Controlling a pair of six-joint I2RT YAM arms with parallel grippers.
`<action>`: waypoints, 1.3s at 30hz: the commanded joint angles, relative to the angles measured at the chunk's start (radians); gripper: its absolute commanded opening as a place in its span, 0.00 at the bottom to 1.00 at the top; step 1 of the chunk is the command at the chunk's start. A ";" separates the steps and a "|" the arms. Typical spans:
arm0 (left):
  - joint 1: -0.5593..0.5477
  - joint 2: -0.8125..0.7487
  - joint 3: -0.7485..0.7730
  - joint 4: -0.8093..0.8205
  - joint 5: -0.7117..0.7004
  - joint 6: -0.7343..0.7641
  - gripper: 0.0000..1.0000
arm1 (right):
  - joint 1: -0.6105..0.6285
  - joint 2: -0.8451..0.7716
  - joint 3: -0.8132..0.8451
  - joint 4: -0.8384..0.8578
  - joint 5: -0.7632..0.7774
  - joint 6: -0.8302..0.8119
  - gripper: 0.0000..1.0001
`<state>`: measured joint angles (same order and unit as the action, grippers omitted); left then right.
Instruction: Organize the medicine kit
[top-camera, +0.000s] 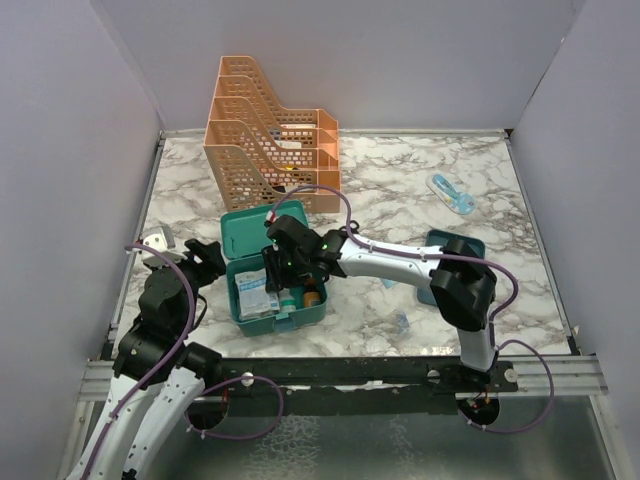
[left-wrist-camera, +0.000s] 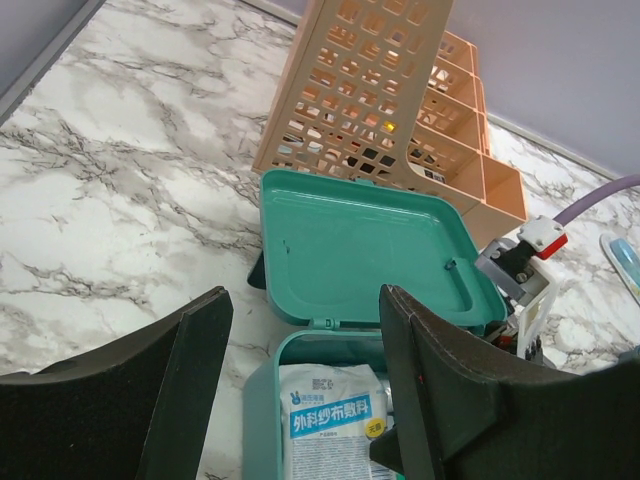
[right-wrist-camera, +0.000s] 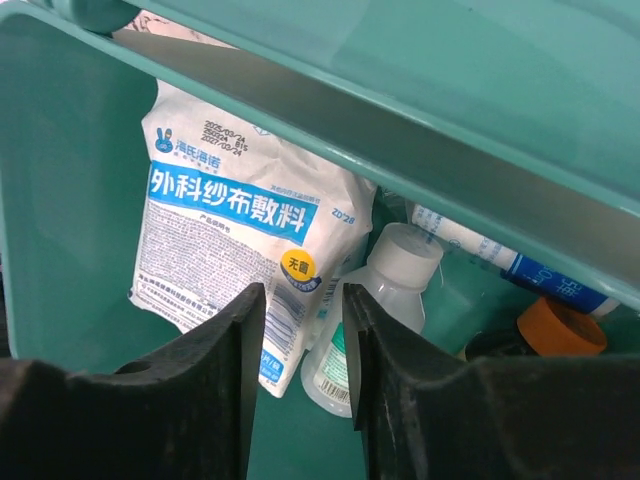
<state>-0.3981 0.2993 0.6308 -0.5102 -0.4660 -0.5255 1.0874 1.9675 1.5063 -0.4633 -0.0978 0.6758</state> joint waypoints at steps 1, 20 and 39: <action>0.007 -0.006 -0.009 0.003 -0.031 0.013 0.64 | 0.009 -0.052 0.012 0.005 0.033 -0.015 0.39; 0.007 0.076 0.096 0.131 0.363 0.193 0.76 | 0.017 -0.407 -0.107 -0.116 0.512 -0.024 0.42; 0.007 0.327 0.231 0.108 0.570 0.134 0.91 | -0.018 -0.804 -0.628 -0.666 0.675 0.507 0.48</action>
<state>-0.3981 0.6392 0.8574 -0.4225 0.0662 -0.3374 1.0962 1.1858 0.9279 -1.0229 0.5739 1.0599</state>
